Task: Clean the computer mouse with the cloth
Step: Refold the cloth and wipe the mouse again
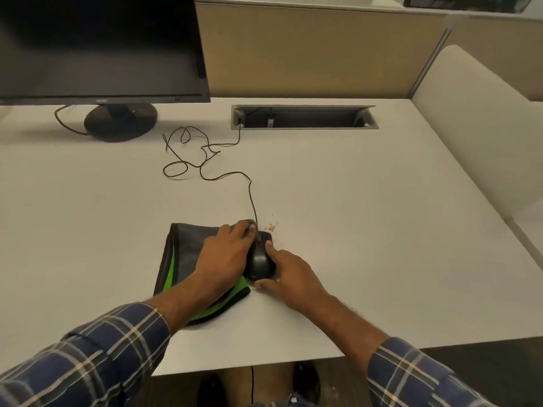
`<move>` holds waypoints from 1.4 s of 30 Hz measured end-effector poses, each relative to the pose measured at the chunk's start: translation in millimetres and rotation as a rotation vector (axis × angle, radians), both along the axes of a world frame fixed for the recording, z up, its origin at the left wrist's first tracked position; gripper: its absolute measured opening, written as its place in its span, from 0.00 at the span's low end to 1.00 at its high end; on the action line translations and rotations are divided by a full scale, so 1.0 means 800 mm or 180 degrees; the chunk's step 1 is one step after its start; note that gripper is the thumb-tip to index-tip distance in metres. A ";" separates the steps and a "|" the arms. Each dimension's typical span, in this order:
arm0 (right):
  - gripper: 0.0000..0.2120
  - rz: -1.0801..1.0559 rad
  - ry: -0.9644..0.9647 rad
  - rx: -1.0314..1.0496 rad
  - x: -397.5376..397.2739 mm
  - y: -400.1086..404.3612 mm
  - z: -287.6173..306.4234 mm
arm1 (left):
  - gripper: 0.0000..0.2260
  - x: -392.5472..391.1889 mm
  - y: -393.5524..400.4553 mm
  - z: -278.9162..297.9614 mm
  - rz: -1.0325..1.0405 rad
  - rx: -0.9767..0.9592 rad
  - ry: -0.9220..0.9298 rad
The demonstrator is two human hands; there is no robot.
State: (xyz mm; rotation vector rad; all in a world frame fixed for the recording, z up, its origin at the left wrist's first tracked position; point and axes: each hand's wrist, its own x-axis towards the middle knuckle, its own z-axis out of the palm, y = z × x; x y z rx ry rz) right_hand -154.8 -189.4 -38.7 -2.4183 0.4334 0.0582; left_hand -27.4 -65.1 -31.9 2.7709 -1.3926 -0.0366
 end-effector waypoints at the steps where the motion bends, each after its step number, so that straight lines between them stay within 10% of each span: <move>1: 0.43 -0.0001 -0.0013 0.0011 0.000 0.000 0.001 | 0.23 0.002 -0.003 0.000 0.0098 0.0026 -0.0027; 10: 0.43 -0.0027 -0.0022 0.0116 -0.001 0.001 0.000 | 0.30 -0.019 0.013 0.006 0.0943 -0.0344 0.0164; 15: 0.42 -0.0063 -0.0090 0.0140 -0.002 -0.004 -0.005 | 0.30 -0.056 0.037 -0.007 0.0071 -0.0644 0.0068; 35: 0.43 -0.0020 -0.0079 0.0091 -0.004 -0.002 -0.006 | 0.17 -0.058 0.045 -0.017 0.0259 -0.0489 -0.0150; 42: 0.43 -0.0009 -0.0055 0.0064 0.000 -0.005 -0.004 | 0.15 -0.069 0.078 -0.020 -0.0186 -0.1715 0.0071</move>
